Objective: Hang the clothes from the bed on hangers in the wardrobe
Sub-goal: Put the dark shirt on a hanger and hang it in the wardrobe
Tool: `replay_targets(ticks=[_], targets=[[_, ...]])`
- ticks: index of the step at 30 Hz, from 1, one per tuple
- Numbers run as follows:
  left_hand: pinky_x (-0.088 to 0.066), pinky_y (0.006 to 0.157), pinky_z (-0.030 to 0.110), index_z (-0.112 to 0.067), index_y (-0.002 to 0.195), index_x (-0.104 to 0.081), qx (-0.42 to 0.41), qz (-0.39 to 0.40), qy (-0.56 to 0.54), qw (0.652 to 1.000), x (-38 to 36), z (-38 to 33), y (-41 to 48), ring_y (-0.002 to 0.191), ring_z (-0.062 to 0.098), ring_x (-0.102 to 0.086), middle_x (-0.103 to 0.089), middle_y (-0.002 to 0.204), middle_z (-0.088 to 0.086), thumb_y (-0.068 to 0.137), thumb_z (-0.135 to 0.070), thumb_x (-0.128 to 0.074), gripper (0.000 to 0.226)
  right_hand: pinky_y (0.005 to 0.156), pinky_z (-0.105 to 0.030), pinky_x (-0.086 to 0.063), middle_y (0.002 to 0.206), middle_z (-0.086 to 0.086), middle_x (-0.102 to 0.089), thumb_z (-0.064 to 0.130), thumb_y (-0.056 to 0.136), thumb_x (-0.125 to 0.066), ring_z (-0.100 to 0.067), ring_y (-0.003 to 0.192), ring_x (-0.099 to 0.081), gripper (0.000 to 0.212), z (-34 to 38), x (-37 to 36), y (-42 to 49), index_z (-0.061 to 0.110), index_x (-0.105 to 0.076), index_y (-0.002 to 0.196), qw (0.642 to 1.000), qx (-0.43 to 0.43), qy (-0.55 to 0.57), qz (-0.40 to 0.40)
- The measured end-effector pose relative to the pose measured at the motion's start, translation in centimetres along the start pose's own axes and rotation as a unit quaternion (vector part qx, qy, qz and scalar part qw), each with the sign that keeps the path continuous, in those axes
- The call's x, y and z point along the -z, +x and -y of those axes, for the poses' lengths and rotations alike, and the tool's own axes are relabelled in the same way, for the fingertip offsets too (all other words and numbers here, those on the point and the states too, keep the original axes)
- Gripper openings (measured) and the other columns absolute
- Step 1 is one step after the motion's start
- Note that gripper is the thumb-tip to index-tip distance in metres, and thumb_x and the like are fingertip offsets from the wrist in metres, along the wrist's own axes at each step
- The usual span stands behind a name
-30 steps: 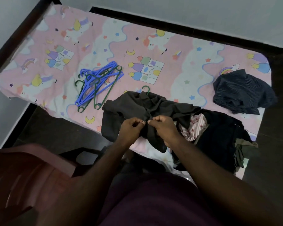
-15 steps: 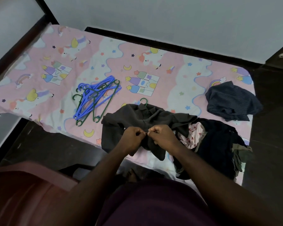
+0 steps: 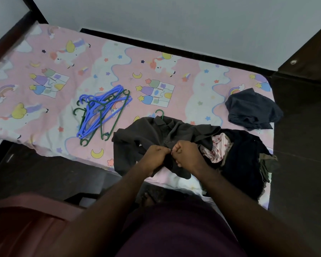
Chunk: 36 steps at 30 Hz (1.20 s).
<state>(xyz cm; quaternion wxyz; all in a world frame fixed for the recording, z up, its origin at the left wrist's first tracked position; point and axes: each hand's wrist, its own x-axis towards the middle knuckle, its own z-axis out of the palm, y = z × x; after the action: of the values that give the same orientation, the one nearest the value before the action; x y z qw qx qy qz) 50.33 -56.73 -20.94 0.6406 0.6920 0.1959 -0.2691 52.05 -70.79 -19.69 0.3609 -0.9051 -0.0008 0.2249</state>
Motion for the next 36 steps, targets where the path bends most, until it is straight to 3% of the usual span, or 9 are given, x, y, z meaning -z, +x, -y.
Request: replay_targets(ticks=[5, 8, 11, 14, 22, 26, 29, 32, 36], targets=[[-0.04, 0.046, 0.015, 0.012, 0.084, -0.064, 0.009, 0.001, -0.08, 0.997, 0.0, 0.5, -0.3, 0.046, 0.006, -0.045, -0.054, 0.059, 0.007, 0.097, -0.008, -0.055, 0.025, 0.074, -0.039, -0.051, 0.075, -0.008, -0.067, 0.023, 0.089, -0.061, -0.028, 0.078, -0.063, 0.02, 0.5, -1.3, -0.1, 0.018, -0.054, 0.071, 0.994, 0.007, -0.105, -0.021], [-0.044, 0.049, 0.014, 0.008, 0.085, -0.065, 0.012, -0.001, -0.109, 0.994, 0.3, 0.4, 0.1, 0.048, 0.003, -0.053, -0.062, 0.061, 0.005, 0.099, -0.007, -0.052, 0.025, 0.065, -0.036, -0.055, 0.065, -0.008, -0.064, 0.016, 0.092, -0.058, -0.024, 0.063, -0.063, 0.021, 0.8, -1.2, -0.6, 0.016, -0.06, 0.071, 0.992, -0.057, 0.113, -0.019], [-0.051, 0.066, 0.019, 0.005, 0.085, -0.068, -0.017, 0.009, -0.067, 0.998, 0.7, -0.1, 0.7, 0.066, 0.009, -0.058, -0.067, 0.072, 0.009, 0.101, -0.013, -0.051, 0.029, 0.063, -0.028, -0.049, 0.064, -0.003, -0.06, 0.014, 0.097, -0.053, -0.016, 0.061, -0.057, 0.019, 1.1, -0.9, -0.4, 0.012, -0.062, 0.08, 0.907, -0.177, 0.381, 0.028], [-0.051, 0.072, 0.026, 0.002, 0.087, -0.069, -0.04, 0.01, -0.02, 0.999, 0.9, -0.9, 1.2, 0.072, 0.015, -0.056, -0.065, 0.076, 0.011, 0.101, -0.019, -0.052, 0.031, 0.062, -0.025, -0.047, 0.063, -0.002, -0.057, 0.013, 0.098, -0.048, -0.015, 0.061, -0.055, 0.021, 1.0, -0.3, 0.2, 0.011, -0.061, 0.081, 0.854, -0.204, 0.478, 0.022], [-0.048, 0.074, 0.032, -0.003, 0.084, -0.058, -0.076, -0.175, 0.004, 0.982, 1.4, -2.9, 3.2, 0.076, 0.017, -0.055, -0.061, 0.08, 0.01, 0.104, -0.03, -0.041, 0.038, 0.064, -0.025, -0.044, 0.07, 0.006, -0.062, 0.019, 0.09, -0.069, -0.007, 0.064, -0.056, 0.013, 1.2, -0.4, 1.6, 0.018, -0.059, 0.081, 0.991, 0.012, 0.135, -0.004], [-0.045, 0.068, 0.032, -0.003, 0.088, -0.055, -0.158, -0.276, 0.057, 0.946, 1.1, -2.8, 3.3, 0.069, 0.016, -0.055, -0.057, 0.074, 0.004, 0.105, -0.035, -0.035, 0.042, 0.069, -0.032, -0.048, 0.075, -0.001, -0.068, 0.022, 0.09, -0.068, -0.017, 0.071, -0.062, 0.016, 2.5, 2.9, 3.5, 0.013, -0.065, 0.077, 0.994, 0.086, 0.048, -0.046], [-0.045, 0.059, 0.03, -0.011, 0.1, -0.049, -0.228, -0.175, 0.228, 0.93, 2.0, -1.9, 2.8, 0.065, 0.011, -0.056, -0.058, 0.077, -0.004, 0.095, -0.049, -0.051, 0.039, 0.073, -0.031, -0.047, 0.078, 0.003, -0.066, 0.027, 0.085, -0.072, -0.017, 0.077, -0.059, 0.012, 2.8, 6.8, 5.2, 0.017, -0.068, 0.079, 0.991, 0.102, -0.051, -0.074], [-0.047, 0.066, 0.029, -0.018, 0.112, -0.048, -0.227, -0.124, 0.48, 0.838, 3.4, -1.3, 2.7, 0.078, 0.017, -0.06, -0.063, 0.101, -0.001, 0.09, -0.038, -0.061, 0.033, 0.071, -0.032, -0.045, 0.081, 0.002, -0.065, 0.037, 0.08, -0.076, -0.016, 0.081, -0.057, 0.021, 2.4, 9.8, 5.9, 0.019, -0.066, 0.079, 0.983, 0.098, -0.151, -0.041], [-0.047, 0.08, 0.03, -0.013, 0.111, -0.056, -0.262, -0.195, 0.419, 0.847, 5.3, -1.3, 2.4, 0.093, 0.019, -0.056, -0.059, 0.109, 0.005, 0.089, -0.017, -0.061, 0.023, 0.076, -0.034, -0.046, 0.088, -0.002, -0.067, 0.036, 0.082, -0.075, -0.021, 0.087, -0.059, 0.022, 1.5, 11.1, 6.3, 0.016, -0.065, 0.083, 0.972, 0.104, -0.21, -0.003]])
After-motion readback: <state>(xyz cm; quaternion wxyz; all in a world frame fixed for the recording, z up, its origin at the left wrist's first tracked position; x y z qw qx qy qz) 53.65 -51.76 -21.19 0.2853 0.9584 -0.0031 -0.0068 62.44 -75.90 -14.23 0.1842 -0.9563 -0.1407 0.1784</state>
